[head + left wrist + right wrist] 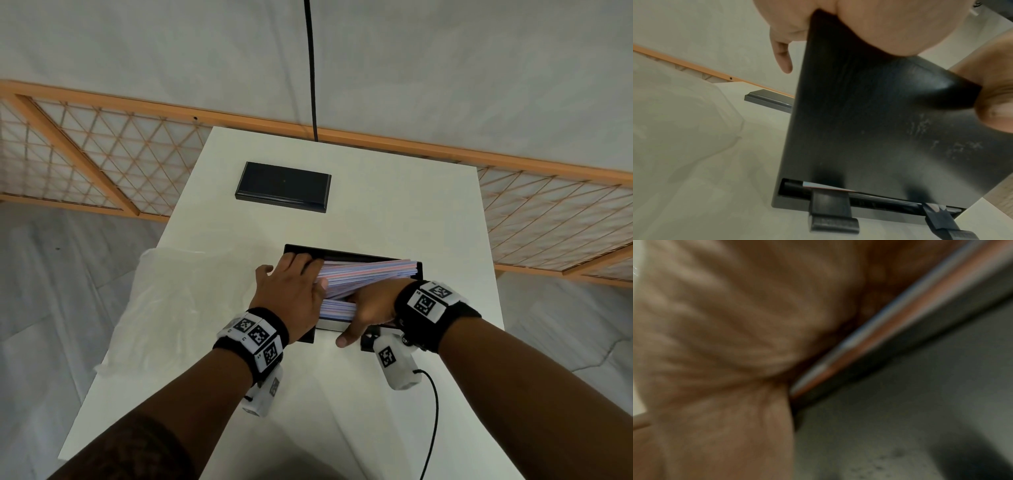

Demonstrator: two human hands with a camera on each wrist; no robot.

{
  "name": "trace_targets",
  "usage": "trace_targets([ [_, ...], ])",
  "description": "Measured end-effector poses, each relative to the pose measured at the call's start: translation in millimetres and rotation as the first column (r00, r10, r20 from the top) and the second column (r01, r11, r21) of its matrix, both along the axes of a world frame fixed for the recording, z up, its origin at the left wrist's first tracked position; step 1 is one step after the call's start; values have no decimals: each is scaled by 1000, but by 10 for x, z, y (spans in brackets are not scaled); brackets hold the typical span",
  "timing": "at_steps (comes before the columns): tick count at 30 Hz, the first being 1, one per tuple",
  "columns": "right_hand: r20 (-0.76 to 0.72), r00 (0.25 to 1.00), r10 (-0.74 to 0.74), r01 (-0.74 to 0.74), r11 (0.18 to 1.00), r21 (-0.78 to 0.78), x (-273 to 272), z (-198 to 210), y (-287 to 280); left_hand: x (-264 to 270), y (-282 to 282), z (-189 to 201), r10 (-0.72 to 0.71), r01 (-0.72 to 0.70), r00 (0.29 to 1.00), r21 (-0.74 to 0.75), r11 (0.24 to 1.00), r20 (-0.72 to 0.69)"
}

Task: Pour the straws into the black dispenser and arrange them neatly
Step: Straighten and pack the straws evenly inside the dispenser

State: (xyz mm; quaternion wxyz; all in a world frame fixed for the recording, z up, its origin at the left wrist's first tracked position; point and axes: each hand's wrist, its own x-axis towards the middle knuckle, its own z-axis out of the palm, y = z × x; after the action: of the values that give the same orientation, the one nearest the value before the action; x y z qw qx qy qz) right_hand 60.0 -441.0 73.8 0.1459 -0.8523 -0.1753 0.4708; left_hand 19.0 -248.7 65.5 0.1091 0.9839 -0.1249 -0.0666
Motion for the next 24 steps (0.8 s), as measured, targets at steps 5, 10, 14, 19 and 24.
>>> trace_targets([
  [5,-48,999,-10,7,999,-53,37,45,19,6,4,1,2,-2,1000,-2,1000,2],
  [10,9,1000,26,-26,999,-24,-23,166,5,2,-1,14,3,-3,1000,-9,1000,-3],
  [14,109,993,-46,34,994,103,-147,268,-17,3,7,19,7,-7,1000,-10,1000,-9],
  [19,471,882,-29,33,999,0,-437,308,-4,35,-3,43,-6,6,998,-3,1000,-55],
  [24,722,690,57,13,996,-91,-593,214,-19,167,-27,131,-6,9,985,16,1000,-172],
])
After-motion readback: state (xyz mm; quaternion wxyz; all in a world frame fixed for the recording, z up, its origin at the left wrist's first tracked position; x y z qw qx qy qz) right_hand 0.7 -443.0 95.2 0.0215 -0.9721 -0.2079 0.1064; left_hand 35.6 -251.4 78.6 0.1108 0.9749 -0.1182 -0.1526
